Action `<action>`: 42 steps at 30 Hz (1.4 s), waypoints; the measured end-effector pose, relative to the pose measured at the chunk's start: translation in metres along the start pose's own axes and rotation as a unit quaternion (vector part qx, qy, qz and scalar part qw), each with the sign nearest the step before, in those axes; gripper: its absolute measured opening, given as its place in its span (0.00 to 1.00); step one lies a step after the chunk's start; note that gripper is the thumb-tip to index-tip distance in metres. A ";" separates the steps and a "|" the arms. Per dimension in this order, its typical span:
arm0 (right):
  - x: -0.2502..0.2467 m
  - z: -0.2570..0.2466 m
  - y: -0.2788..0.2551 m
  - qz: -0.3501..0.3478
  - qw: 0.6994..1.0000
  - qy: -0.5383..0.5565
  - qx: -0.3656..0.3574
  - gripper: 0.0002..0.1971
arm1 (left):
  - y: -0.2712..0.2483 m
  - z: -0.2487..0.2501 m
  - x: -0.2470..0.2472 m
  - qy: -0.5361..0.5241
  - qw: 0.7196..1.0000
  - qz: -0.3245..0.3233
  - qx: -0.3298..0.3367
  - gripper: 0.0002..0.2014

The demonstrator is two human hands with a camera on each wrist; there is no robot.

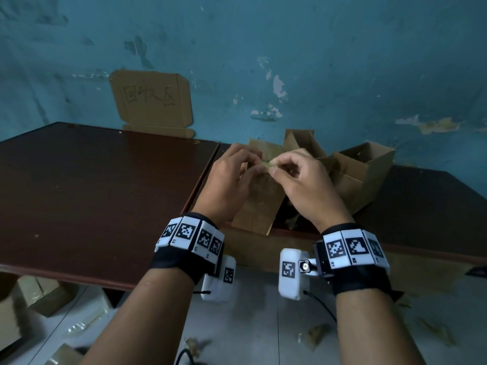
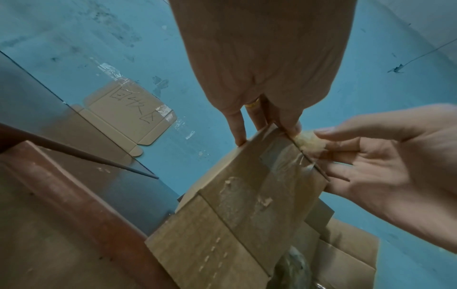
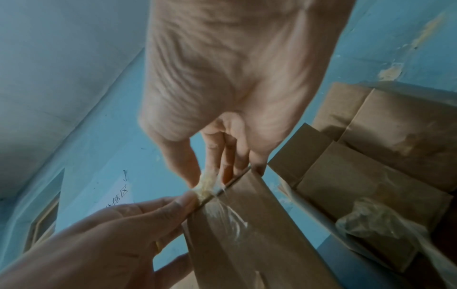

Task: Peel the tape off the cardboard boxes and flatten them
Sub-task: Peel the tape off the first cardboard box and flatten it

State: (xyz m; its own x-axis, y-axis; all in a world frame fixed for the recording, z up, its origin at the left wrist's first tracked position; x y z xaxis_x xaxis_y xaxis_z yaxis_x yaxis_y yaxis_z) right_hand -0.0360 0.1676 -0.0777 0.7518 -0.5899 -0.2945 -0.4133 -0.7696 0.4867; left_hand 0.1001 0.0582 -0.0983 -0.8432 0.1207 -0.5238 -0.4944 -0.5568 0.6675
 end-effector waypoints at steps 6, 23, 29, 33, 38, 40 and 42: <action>0.004 0.004 -0.002 -0.027 0.995 0.097 0.009 0.29 | 0.000 -0.007 0.001 0.004 0.999 0.004 -0.032 0.06; 0.009 0.017 0.002 -0.009 0.998 0.036 -0.045 0.06 | -0.003 -0.010 -0.007 -0.081 0.993 -0.049 -0.067 0.06; 0.005 0.025 0.002 -0.024 0.997 0.072 -0.009 0.04 | -0.004 -0.006 -0.004 -0.139 0.983 -0.078 -0.087 0.09; 0.000 0.024 -0.002 -0.024 0.995 0.092 -0.005 0.03 | -0.004 -0.004 -0.002 -0.155 0.980 -0.084 -0.093 0.11; -0.001 0.018 -0.007 -0.044 0.981 0.190 -0.003 0.20 | -0.004 -0.003 -0.001 -0.149 0.981 -0.074 -0.097 0.10; -0.002 0.016 -0.006 -0.059 0.983 0.174 -0.019 0.20 | -0.004 -0.002 -0.001 -0.145 0.982 -0.070 -0.100 0.10; -0.002 0.017 -0.007 -0.077 0.986 0.149 -0.007 0.18 | -0.004 -0.001 -0.001 -0.141 0.983 -0.061 -0.101 0.09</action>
State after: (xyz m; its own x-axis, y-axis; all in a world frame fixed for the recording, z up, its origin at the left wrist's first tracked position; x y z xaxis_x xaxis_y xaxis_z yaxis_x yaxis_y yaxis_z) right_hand -0.0433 0.1697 -0.0944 0.9238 -0.3662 -0.1122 -0.2765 -0.8404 0.4662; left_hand 0.1027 0.0594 -0.1009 -0.8193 0.4042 -0.4067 -0.5676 -0.6728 0.4746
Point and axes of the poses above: each hand's wrist, its own y-axis towards the middle knuckle, its own x-axis out of the palm, z = x × y, the point moved 3 cm from there along y, towards the middle knuckle, and after that the axes turned 15 degrees about y, right-handed, at the moved point
